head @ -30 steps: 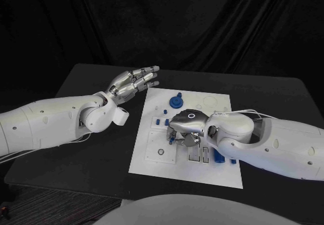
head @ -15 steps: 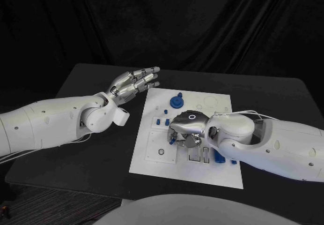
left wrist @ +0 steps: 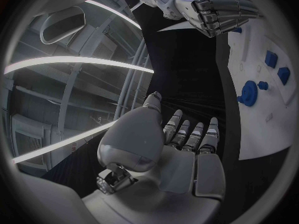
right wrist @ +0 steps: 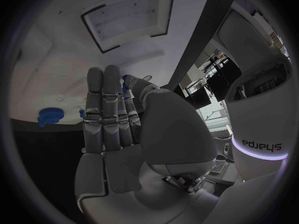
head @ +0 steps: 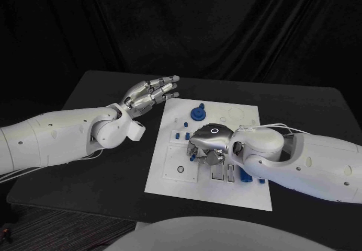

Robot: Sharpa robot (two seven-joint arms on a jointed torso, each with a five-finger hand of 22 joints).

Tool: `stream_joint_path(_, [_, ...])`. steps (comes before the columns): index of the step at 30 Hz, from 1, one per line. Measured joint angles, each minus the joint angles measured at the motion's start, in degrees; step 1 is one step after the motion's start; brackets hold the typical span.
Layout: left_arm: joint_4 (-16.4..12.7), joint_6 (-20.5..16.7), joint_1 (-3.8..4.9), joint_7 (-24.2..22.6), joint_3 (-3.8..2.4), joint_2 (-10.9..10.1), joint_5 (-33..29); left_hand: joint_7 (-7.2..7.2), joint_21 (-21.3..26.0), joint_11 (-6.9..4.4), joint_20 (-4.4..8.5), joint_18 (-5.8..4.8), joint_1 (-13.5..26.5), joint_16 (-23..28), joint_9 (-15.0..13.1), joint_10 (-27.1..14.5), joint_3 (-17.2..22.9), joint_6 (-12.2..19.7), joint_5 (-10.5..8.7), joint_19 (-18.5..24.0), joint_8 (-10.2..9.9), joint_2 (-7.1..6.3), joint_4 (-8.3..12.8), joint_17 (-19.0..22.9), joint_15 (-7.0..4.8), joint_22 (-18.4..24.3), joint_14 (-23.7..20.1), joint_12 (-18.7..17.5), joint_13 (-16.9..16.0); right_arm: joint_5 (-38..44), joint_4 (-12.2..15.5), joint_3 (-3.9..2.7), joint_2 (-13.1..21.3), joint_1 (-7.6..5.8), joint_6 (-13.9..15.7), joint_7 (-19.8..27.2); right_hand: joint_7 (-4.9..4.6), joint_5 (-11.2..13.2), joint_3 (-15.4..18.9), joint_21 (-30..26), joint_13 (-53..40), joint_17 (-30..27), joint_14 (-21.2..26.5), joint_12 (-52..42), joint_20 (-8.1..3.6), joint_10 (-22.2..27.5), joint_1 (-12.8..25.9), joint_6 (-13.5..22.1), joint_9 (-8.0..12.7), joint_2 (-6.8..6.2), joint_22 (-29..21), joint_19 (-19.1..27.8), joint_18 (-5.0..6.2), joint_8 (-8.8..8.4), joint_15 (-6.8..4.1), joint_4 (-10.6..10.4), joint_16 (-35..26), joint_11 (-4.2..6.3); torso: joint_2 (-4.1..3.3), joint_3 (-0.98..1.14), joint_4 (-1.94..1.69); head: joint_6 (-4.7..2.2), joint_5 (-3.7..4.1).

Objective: Assemble the parts on the task board

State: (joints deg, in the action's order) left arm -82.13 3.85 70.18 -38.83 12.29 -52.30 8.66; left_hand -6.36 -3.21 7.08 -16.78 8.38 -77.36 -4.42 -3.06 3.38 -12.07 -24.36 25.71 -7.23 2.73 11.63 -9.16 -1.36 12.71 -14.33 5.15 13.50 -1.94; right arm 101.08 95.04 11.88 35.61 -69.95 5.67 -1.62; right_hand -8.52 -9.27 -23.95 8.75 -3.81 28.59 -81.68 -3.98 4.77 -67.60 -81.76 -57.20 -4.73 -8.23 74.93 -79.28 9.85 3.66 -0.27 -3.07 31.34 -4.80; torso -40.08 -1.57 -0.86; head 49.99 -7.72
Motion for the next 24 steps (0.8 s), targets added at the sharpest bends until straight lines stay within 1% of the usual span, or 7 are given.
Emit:
stream_joint_path(2, [0.01,0.01,-0.02,0.0,0.0,0.0,0.0,0.0,0.0,0.0,0.0,0.0,0.0,0.0,0.0,0.0,0.0,0.0,0.0,0.0,0.0,0.0,0.0,0.0,0.0,0.0,0.0,0.0,0.0,0.0,-0.05,0.01,-0.03,0.03,0.0,0.04,1.23,0.58,0.66,-0.79,0.01,0.23,0.58,0.0,0.35,1.86,0.44,3.05,0.6,-0.44,0.0,0.35,0.0,-0.01,0.23,-0.66,0.61,-0.2,-0.01,0.0,0.0,0.0,-0.02])
stream_joint_path(6, [0.07,0.04,-0.06,0.0,0.0,0.02,0.0,0.0,0.0,0.0,0.0,0.0,0.0,0.0,0.0,0.0,0.0,0.0,0.0,0.0,0.0,0.0,0.0,0.0,0.0,0.0,0.0,0.0,0.0,0.0,-0.12,0.02,-0.08,0.04,0.03,0.15,3.22,2.82,2.9,-2.29,-0.01,0.59,1.52,0.0,0.69,5.85,1.84,6.71,0.85,-0.57,-0.01,0.69,0.0,-0.01,0.11,-1.53,1.32,-0.53,-0.01,0.0,-0.01,0.0,-0.12])
stream_joint_path(9, [0.1,0.07,-0.09,0.0,0.0,0.04,0.0,0.0,0.0,0.0,0.0,0.0,0.0,0.0,0.0,0.0,0.0,0.0,0.0,0.0,0.0,0.0,0.0,0.0,0.0,0.0,0.0,0.0,0.0,0.0,-0.17,0.02,-0.11,0.04,0.06,0.28,4.33,4.06,5.1,-2.69,-0.16,0.74,2.23,-0.05,0.66,8.52,2.01,9.32,0.88,-0.51,-0.01,1.08,0.0,-0.01,-0.23,-1.93,1.79,-0.78,0.0,0.0,-0.01,0.0,-0.13])
stream_joint_path(11, [0.12,0.09,-0.11,0.0,0.0,0.05,0.0,0.0,0.0,0.0,0.0,0.01,0.0,0.0,0.0,0.0,0.0,0.0,0.0,0.0,0.0,0.0,0.0,-0.01,0.0,0.0,0.0,0.0,0.0,0.0,-0.21,0.02,-0.11,0.04,0.09,0.44,4.86,4.96,6.76,-3.03,-0.3,0.79,2.74,-0.67,0.66,9.96,2.39,10.43,0.88,-0.13,-0.01,1.08,0.01,-0.01,-0.07,-2.33,2.17,-0.93,0.0,0.0,-0.01,0.0,-0.13])
stream_joint_path(14, [0.14,0.14,-0.13,0.0,0.0,0.06,0.0,0.0,0.0,0.0,0.0,0.0,0.0,0.0,0.0,0.0,0.0,0.0,0.0,0.0,0.0,0.0,0.0,-0.05,0.0,0.0,0.0,0.0,0.0,0.0,-0.23,0.02,-0.05,0.05,0.13,0.63,5.37,5.77,8.84,-3.45,-0.47,0.79,3.07,-1.36,0.66,11.35,2.39,11.28,0.88,-0.13,-0.01,1.08,0.0,-0.01,-0.22,-2.96,2.43,-1.13,0.0,0.0,-0.01,0.0,-0.15])
stream_joint_path(16, [0.16,0.17,-0.14,0.0,0.0,0.06,0.0,0.0,0.0,0.0,0.01,0.01,0.0,0.0,0.01,0.0,0.0,0.0,0.0,0.0,0.0,0.0,0.0,-0.05,0.0,0.0,0.0,0.0,0.0,0.01,-0.23,0.02,0.06,0.05,0.17,0.75,5.37,5.88,9.79,-3.77,-0.51,0.79,3.27,-1.63,0.66,11.84,2.62,11.28,0.88,0.09,-0.01,1.08,0.01,-0.01,-0.02,-3.39,2.7,-1.03,0.0,0.0,-0.01,0.0,-0.21])
stream_joint_path(24, [0.21,0.25,-0.18,-0.01,0.0,0.01,0.0,0.0,0.0,0.0,0.21,0.0,0.0,0.0,0.01,0.0,0.0,0.0,0.0,-0.21,0.0,0.0,0.0,-0.05,0.0,0.0,0.0,-0.01,0.0,0.01,-0.2,0.02,1.26,0.05,0.95,1.21,5.37,5.88,10.89,-3.98,-0.66,0.78,3.58,-2.44,0.86,12.17,2.62,11.27,0.81,0.1,-0.02,1.28,0.01,0.12,-0.05,-4.09,2.93,-1.11,0.01,0.02,-0.01,0.0,-0.24])
